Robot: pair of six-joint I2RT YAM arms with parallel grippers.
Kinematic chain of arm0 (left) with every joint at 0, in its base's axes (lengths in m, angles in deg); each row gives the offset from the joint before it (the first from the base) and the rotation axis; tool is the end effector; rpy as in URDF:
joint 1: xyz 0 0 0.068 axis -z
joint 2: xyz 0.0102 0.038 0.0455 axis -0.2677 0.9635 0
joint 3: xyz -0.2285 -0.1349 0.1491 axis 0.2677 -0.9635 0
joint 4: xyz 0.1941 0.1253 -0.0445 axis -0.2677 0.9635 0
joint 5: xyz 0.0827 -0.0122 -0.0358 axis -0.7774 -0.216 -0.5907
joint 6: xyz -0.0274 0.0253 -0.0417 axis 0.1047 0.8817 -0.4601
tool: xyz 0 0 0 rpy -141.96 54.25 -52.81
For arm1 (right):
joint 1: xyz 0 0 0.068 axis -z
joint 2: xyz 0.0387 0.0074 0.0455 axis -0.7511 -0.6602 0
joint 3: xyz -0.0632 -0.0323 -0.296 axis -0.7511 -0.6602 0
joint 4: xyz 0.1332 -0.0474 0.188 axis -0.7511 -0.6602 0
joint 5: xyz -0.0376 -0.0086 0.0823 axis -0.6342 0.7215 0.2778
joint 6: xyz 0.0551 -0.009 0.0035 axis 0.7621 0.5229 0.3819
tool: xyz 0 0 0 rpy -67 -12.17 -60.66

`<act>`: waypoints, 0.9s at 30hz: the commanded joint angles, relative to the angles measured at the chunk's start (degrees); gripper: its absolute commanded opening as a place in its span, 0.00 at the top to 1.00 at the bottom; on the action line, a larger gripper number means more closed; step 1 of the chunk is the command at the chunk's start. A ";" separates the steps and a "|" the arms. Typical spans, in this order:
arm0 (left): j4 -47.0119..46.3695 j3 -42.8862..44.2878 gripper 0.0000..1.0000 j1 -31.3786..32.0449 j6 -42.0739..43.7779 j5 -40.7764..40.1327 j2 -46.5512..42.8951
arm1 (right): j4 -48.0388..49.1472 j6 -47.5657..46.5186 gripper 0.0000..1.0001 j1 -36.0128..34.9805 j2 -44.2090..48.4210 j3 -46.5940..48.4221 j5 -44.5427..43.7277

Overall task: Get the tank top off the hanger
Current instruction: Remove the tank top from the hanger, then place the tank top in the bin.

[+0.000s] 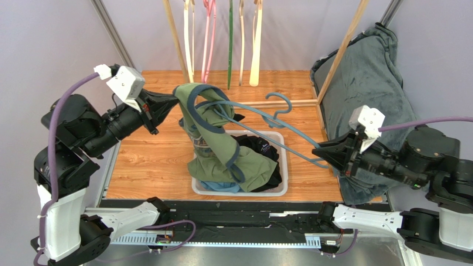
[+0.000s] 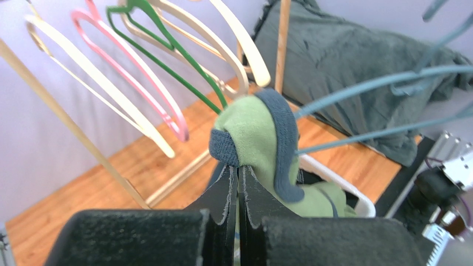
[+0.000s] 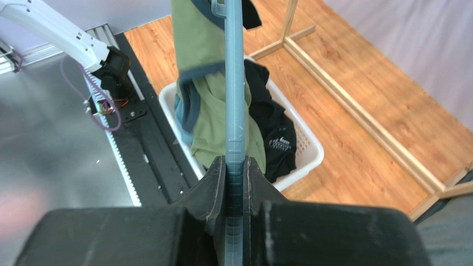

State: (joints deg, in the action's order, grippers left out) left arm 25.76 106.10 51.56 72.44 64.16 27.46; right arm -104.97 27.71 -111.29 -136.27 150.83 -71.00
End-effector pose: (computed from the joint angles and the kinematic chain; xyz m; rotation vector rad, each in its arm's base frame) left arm 0.0454 -0.0406 0.5697 0.6203 1.4965 -0.6086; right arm 0.0064 0.0059 0.5205 -0.9873 1.6344 0.6442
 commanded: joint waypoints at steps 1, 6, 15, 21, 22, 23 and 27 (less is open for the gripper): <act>-3.10 1.87 1.00 -0.35 1.09 -2.26 2.12 | -6.78 4.37 1.00 -0.23 1.92 6.00 -1.20; -2.48 -2.17 1.00 -0.26 0.91 7.66 2.03 | -10.21 4.72 1.00 3.09 5.26 12.08 -4.01; -0.81 -3.56 1.00 0.70 4.95 16.55 4.84 | -8.90 3.66 1.00 5.92 8.69 10.59 -13.48; 2.70 -15.95 1.00 7.29 12.16 13.59 4.31 | -5.82 4.45 1.00 6.01 11.33 7.43 -22.62; 3.14 -17.02 1.00 8.78 13.64 12.53 4.40 | -7.04 4.98 1.00 6.01 11.15 7.34 -24.04; 3.32 -17.81 1.00 9.14 14.35 11.21 4.66 | -7.66 5.42 1.00 6.01 10.89 7.16 -25.27; 1.83 -19.84 1.00 10.46 16.99 6.90 7.03 | -9.16 9.19 1.00 6.01 9.31 6.02 -30.72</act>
State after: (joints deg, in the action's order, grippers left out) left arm 29.12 86.30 60.98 84.53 75.38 33.21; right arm -111.85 33.04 -105.48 -125.91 157.61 -93.64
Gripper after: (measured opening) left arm 0.008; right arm 0.085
